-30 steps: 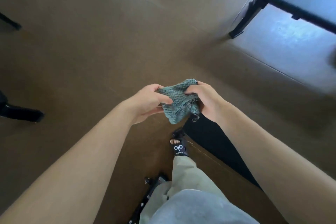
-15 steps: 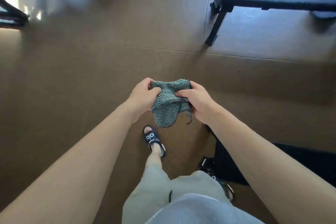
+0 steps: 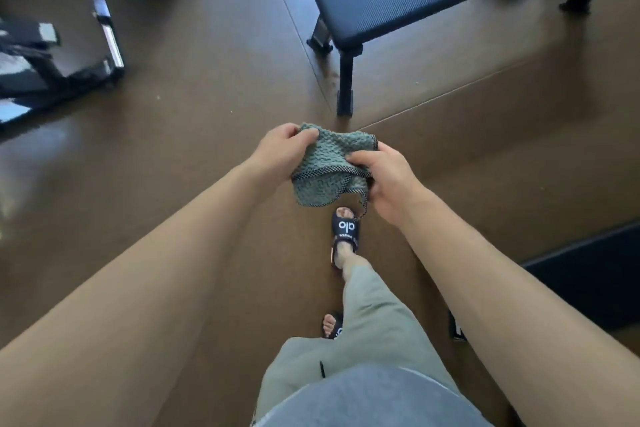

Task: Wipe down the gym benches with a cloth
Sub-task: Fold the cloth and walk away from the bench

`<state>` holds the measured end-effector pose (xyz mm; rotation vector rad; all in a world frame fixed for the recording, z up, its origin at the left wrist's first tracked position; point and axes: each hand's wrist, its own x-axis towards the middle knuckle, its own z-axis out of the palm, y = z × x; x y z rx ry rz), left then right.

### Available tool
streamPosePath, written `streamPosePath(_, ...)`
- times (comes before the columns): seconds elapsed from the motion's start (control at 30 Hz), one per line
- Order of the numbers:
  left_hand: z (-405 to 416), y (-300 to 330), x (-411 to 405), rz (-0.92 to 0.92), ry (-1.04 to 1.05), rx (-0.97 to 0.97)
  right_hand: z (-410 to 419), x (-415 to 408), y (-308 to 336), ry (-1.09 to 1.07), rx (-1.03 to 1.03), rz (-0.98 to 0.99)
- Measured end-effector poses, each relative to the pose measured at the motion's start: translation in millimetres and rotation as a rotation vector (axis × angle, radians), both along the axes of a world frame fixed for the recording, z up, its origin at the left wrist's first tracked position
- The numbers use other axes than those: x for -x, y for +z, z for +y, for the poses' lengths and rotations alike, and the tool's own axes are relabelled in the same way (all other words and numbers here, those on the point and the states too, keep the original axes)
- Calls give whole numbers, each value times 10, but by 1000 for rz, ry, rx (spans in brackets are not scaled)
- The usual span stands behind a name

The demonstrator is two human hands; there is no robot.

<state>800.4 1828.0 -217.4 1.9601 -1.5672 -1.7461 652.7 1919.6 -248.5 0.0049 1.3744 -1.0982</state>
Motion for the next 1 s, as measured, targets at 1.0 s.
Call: streamPosePath(1.0,-6382,339,1925,-140,-867,382,-5760,938,224,-717,6,79)
